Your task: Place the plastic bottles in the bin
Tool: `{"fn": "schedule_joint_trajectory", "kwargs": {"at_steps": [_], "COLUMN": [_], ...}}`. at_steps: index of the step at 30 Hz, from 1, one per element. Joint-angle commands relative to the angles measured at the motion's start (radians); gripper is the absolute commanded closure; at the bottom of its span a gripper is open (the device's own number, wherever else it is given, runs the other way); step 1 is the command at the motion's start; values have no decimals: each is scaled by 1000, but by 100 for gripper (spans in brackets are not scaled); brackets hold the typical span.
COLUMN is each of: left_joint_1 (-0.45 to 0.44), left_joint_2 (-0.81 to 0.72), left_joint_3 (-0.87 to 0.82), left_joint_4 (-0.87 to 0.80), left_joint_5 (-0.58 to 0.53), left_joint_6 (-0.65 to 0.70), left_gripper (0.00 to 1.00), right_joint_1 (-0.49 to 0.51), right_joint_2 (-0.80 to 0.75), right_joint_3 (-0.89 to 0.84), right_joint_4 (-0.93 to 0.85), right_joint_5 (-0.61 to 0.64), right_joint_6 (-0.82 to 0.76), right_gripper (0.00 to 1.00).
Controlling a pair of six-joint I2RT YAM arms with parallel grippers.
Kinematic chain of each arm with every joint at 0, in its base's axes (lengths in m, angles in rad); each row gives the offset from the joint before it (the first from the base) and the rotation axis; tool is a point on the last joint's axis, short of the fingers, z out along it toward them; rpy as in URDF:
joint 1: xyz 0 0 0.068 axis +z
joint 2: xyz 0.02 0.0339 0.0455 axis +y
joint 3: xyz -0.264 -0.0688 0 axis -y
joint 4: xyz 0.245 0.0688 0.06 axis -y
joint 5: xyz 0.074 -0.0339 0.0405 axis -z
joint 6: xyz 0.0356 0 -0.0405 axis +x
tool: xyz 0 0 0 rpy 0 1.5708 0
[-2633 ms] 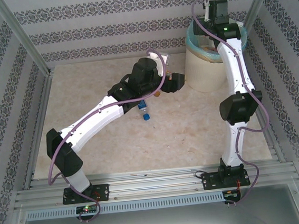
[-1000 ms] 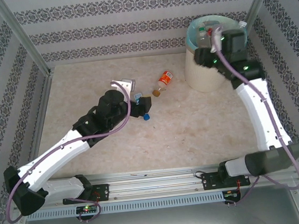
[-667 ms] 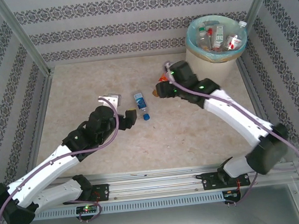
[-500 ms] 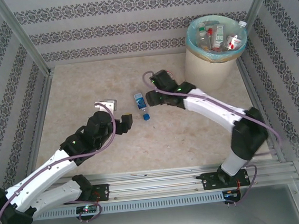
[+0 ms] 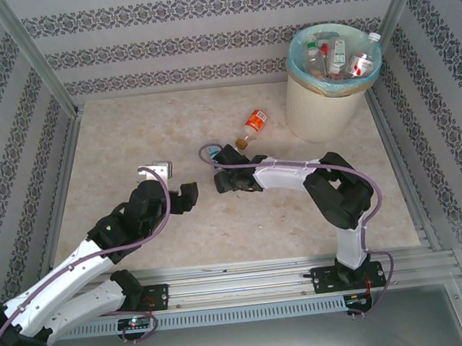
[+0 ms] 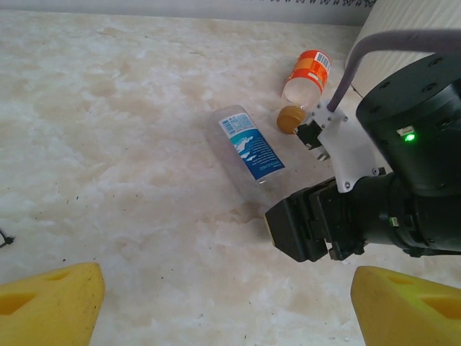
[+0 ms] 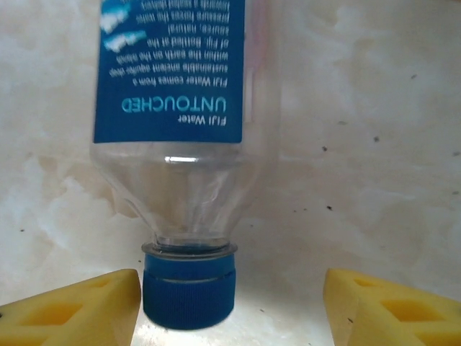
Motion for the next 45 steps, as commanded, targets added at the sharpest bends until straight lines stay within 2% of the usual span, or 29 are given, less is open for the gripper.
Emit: {"fn": "schedule_joint_trajectory", "kwargs": {"at_steps": [1,4,7,10,13,18,21,24,27,31,36,38,40,43,45], "left_joint_1": [14,16,18,26,34,36,36,36,36,36,34,35,35,35,35], "left_joint_2": [15,21,24,24,33,70,93,102,109,159,197,191,180,162,154], "left_joint_3": [10,12,15,36,72,79,94,94,47,36,40,34,25,10,2], "left_joint_4": [1,8,9,5,12,147,207,269,389,437,432,429,425,425,424], "left_joint_5": [-11,-6,-9,-14,-23,-59,-80,-55,-9,19,44,45,40,26,16], "left_joint_6": [-8,-9,0,34,161,582,707,707,676,598,519,500,494,487,481], "left_gripper": [11,11,11,10,9,0,0,0,0,0,0,0,0,0,0], "right_joint_1": [8,6,3,3,0,-66,-139,-212,-286,-408,-613,-720,-806,-844,-846], "right_joint_2": [19,15,4,-49,-134,-310,-459,-634,-778,-839,-709,-641,-580,-496,-463], "right_joint_3": [-14,-21,-20,-37,-52,-101,-165,-153,-49,129,389,444,439,451,451], "right_joint_4": [66,81,68,54,-1,-105,-138,-229,-317,-380,-490,-456,-323,-217,-161], "right_joint_5": [0,-4,-14,-46,-105,-351,-447,-463,-439,-410,-437,-547,-711,-784,-791], "right_joint_6": [34,29,11,-20,-61,-65,-15,8,16,14,-31,54,218,383,445], "right_gripper": [41,47,60,79,100,100,100,100,100,100,100,100,100,100,100]}}
